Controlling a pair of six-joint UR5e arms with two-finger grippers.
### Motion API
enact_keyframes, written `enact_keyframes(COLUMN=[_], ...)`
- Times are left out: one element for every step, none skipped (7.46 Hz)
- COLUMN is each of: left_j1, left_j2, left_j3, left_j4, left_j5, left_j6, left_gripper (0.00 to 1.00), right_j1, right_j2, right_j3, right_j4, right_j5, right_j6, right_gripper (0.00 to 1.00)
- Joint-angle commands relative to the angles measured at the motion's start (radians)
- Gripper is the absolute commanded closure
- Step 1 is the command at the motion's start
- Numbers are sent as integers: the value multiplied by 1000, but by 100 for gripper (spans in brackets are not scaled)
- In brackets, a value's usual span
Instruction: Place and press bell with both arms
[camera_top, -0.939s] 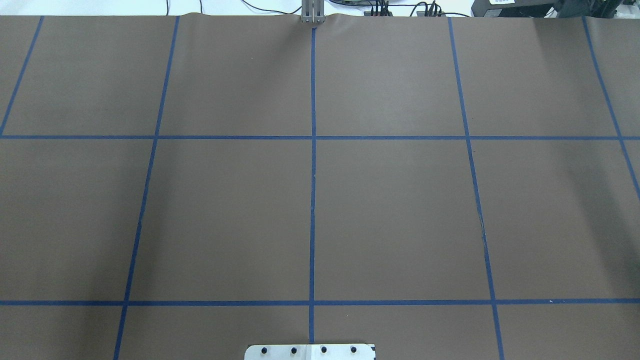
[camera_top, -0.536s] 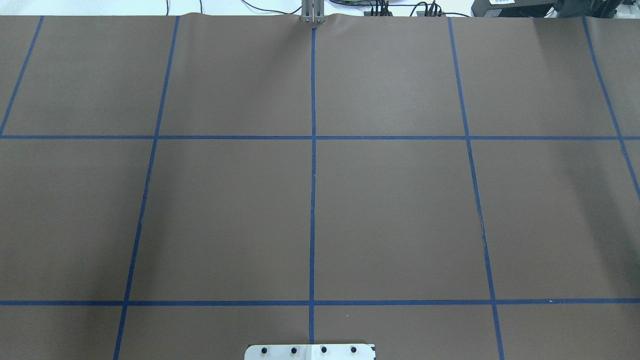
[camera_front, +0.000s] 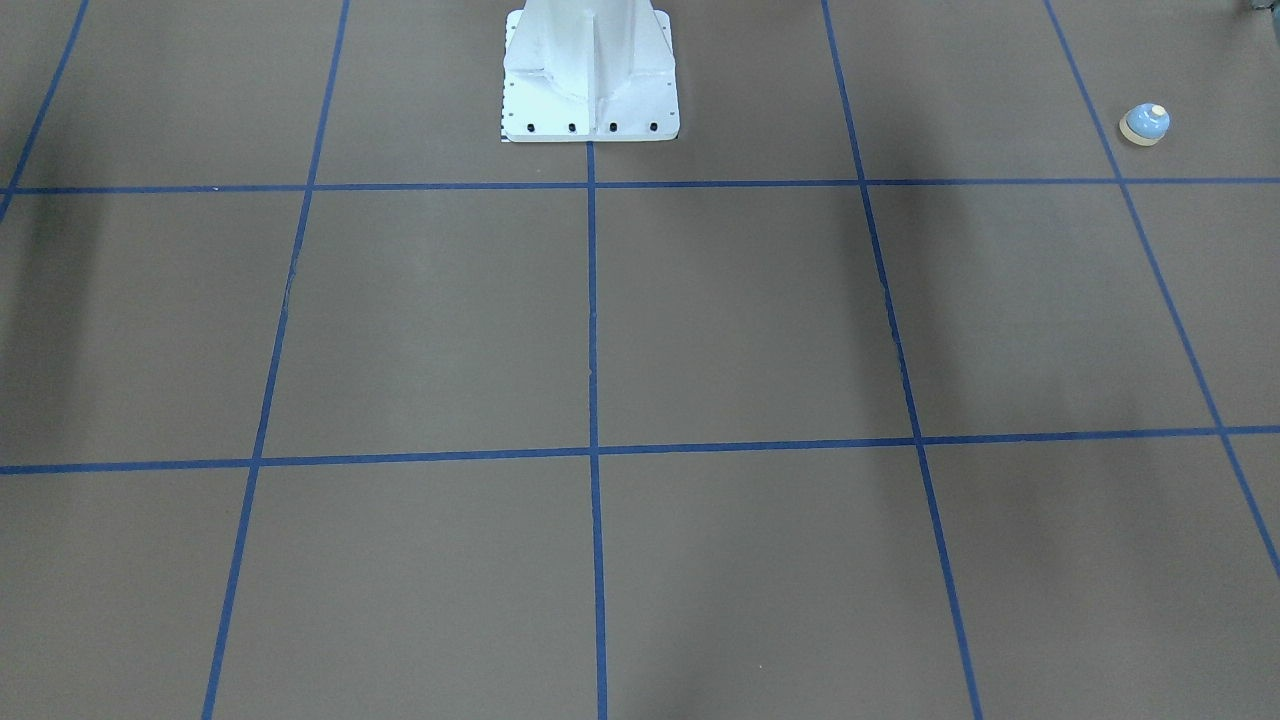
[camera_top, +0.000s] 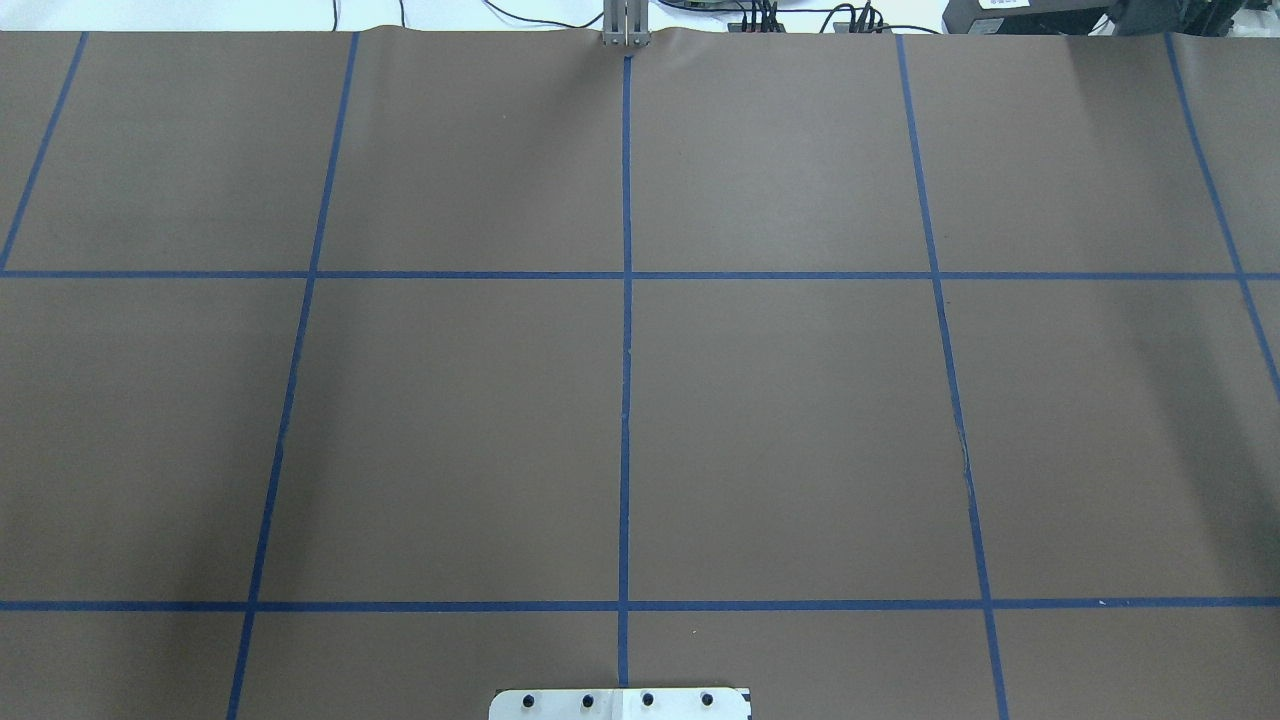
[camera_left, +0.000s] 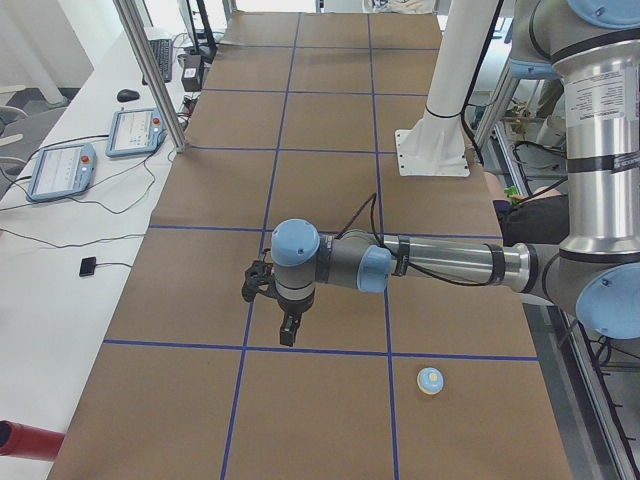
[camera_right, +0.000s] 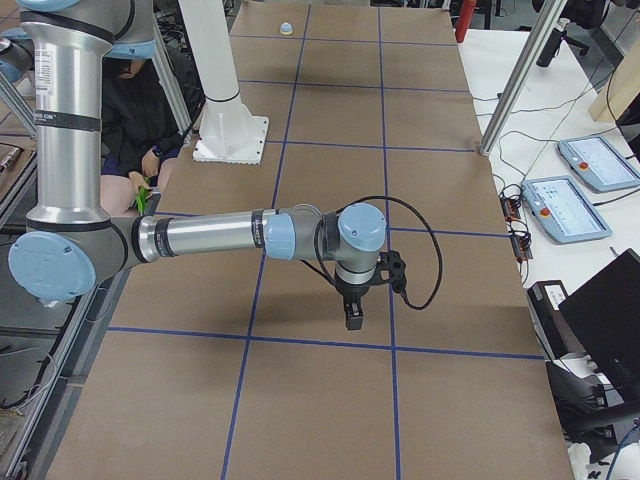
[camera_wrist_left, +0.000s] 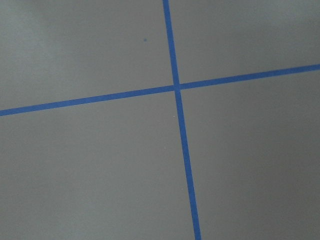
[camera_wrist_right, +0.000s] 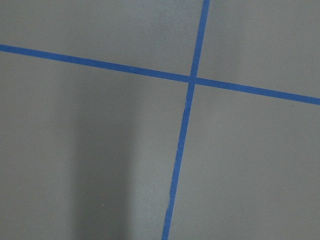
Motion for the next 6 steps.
enact_keyframes(left_j1=[75, 120, 143, 169, 204, 232], left_j2=[69, 87, 128, 184, 231, 266], left_j3=[28, 41, 41, 44, 48, 53], left_j4=[-6, -4, -10, -36, -46, -47], left_j5=[0, 0, 0, -2, -2, -5], left_j6=[6, 4, 6, 7, 7, 7], left_gripper=[0, 0, 0, 0, 0, 0], right_j1=[0, 0, 0, 0, 0, 0], right_j2=[0, 0, 0, 0, 0, -2], right_j3=[2, 2, 2, 2, 2, 2], right_j4=[0, 0, 0, 0, 0, 0], right_j5=[0, 0, 2, 2, 2, 5], right_j6=[0, 0, 0, 0, 0, 0], right_gripper=[0, 0, 0, 0, 0, 0])
